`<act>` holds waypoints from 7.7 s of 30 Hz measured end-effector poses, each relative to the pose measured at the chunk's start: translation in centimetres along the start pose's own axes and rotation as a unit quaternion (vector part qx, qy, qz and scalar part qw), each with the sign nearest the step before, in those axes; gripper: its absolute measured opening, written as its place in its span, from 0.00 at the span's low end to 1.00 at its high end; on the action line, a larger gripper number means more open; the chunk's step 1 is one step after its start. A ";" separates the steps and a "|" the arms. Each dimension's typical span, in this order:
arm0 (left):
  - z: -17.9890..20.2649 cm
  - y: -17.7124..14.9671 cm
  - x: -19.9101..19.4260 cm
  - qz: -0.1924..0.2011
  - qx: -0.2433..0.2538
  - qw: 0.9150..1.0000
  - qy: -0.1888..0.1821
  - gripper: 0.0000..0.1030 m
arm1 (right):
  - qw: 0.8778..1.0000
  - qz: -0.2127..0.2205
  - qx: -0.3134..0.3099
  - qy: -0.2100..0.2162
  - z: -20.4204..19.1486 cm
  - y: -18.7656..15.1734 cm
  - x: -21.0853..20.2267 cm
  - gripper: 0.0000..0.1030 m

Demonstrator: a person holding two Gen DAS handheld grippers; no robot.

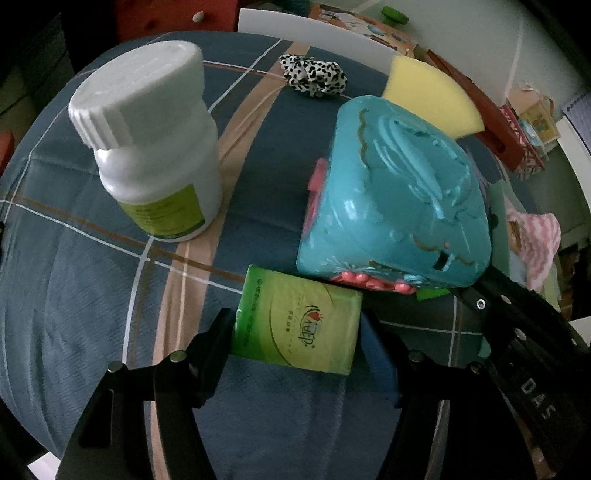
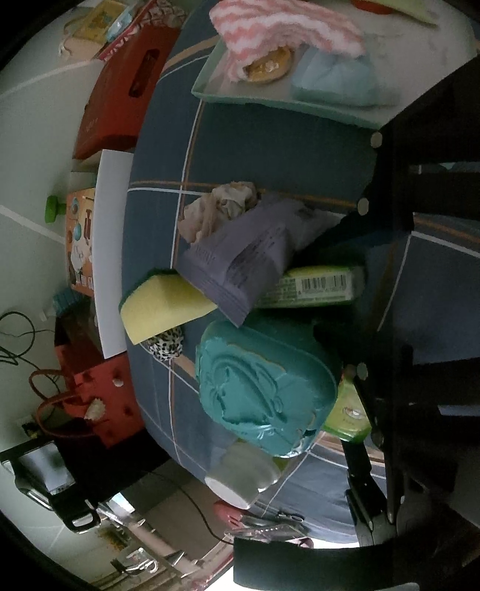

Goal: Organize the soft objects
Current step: 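Grasp the green tea box with the left tool while the right tool grasps the barcode packet, then lift the green tea box and barcode packet off the pile with both tools, then carry the green tea box and barcode packet over the white tray, then open both tools to drop the two green boxes into the tray, then move both tools from the tray back to the pile of items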

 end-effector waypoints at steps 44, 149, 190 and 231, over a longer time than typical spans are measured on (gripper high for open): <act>-1.5 0.5 -1.1 0.013 -0.028 0.999 -0.016 0.66 | 0.999 -0.019 0.041 -0.009 1.3 -1.2 -0.7 0.23; 20.8 -6.3 -3.3 0.083 0.243 0.957 -0.133 0.82 | 0.935 0.053 0.286 -0.205 24.6 -8.1 -15.1 0.70; -1.2 4.2 -11.7 0.168 -0.008 0.986 -0.016 0.99 | 0.981 0.078 0.121 -0.128 11.1 0.2 -9.3 1.00; 8.5 11.0 -5.1 0.106 0.051 0.993 -0.013 0.99 | 0.985 0.011 0.160 -0.066 11.3 3.1 -0.8 0.69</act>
Point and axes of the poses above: each gripper's, at about its wrist camera, not at the fingertips, and x roughly the way its jaws point, z to its right, y to its top, the point moved 8 cm from there along x, roughly the way its jaws point, and after that the axes turned 6 degrees about -x, right-handed, at the moved point
